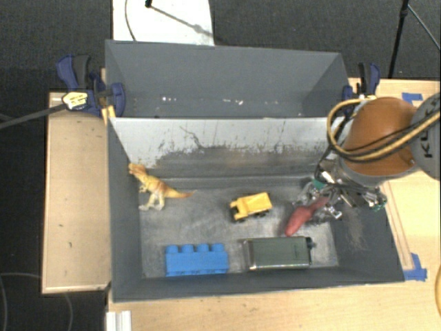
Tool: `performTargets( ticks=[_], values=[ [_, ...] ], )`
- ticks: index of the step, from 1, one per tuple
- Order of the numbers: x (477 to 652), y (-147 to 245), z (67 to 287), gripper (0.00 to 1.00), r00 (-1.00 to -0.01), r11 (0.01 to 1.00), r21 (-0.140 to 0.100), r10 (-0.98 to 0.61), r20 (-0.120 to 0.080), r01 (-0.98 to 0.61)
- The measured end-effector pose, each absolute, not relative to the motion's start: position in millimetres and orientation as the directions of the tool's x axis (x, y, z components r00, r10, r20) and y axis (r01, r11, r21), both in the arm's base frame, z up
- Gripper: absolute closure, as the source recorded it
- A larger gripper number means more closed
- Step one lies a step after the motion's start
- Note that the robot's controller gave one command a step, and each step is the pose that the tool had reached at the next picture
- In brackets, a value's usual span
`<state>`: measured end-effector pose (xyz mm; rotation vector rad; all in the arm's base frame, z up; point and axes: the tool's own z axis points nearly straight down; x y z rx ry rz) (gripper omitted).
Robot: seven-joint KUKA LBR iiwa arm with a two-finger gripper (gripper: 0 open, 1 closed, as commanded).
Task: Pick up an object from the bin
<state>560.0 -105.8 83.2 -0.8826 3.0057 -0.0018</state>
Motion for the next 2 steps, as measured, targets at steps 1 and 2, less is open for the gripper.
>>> performTargets(
  ticks=[1, 2],
  values=[
    [558.4, -105, 106, 1.00, -0.842, 0.842, 0.003, -0.540, 0.001, -0.540],
    [559.4, -105, 128, 1.00, -0.842, 0.842, 0.000, -0.540, -0.002, -0.540]
  ],
)
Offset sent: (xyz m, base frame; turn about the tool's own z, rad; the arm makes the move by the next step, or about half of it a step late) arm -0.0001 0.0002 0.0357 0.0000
